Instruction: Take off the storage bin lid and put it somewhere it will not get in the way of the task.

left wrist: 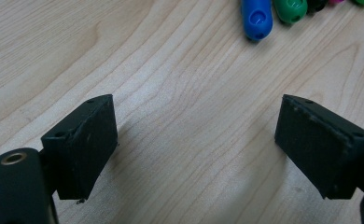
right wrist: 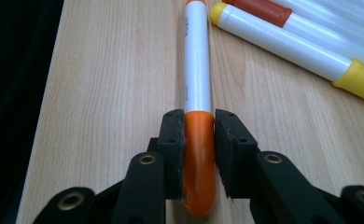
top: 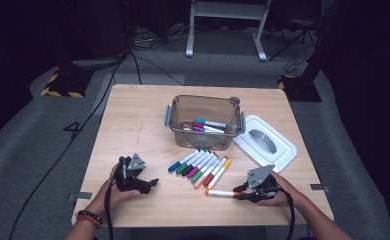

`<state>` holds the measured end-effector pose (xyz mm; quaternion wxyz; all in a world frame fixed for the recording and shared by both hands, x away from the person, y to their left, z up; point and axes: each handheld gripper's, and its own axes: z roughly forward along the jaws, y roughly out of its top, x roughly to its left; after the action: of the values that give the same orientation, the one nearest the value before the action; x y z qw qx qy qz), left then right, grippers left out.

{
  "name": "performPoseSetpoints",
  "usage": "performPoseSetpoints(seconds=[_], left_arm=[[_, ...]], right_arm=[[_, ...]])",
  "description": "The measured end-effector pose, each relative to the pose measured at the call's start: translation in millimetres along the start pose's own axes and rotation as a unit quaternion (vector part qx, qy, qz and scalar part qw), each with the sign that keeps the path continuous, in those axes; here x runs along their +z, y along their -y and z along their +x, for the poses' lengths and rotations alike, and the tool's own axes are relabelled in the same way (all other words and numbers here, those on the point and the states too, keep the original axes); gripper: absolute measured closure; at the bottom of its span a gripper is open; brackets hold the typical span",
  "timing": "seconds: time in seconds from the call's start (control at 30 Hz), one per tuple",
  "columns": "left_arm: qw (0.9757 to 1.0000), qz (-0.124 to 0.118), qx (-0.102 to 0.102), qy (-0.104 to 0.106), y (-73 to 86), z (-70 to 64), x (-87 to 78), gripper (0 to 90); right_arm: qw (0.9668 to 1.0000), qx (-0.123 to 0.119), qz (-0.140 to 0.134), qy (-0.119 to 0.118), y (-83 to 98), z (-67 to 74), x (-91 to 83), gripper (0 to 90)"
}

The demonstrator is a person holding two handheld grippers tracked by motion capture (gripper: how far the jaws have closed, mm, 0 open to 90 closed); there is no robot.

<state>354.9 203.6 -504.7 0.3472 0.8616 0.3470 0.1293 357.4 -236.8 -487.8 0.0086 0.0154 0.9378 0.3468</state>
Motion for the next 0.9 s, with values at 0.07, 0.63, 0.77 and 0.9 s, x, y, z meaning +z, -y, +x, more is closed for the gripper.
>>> performPoseSetpoints(seconds=[0.07,0.63,0.77,0.9], left_arm=[[1.0,0.0,0.0,0.0,0.0,0.0,0.0,13.4],[1.0,0.0,0.0,0.0,0.0,0.1,0.0,13.4],[1.0,0.0,0.0,0.0,0.0,0.1,0.0,13.4],[1.0,0.0,0.0,0.0,0.0,0.1,0.0,13.4]], right_arm=[[1.0,0.0,-0.001,0.003,-0.8,1.9,0.7,74.3],[0.9997,-0.012,-0.019,0.009,-4.7,7.2,-3.6,75.4],[0.9994,-0.011,-0.032,0.01,-5.1,7.5,-9.1,75.4],[0.9989,-0.011,-0.044,0.015,-6.3,8.1,-15.2,75.4]])
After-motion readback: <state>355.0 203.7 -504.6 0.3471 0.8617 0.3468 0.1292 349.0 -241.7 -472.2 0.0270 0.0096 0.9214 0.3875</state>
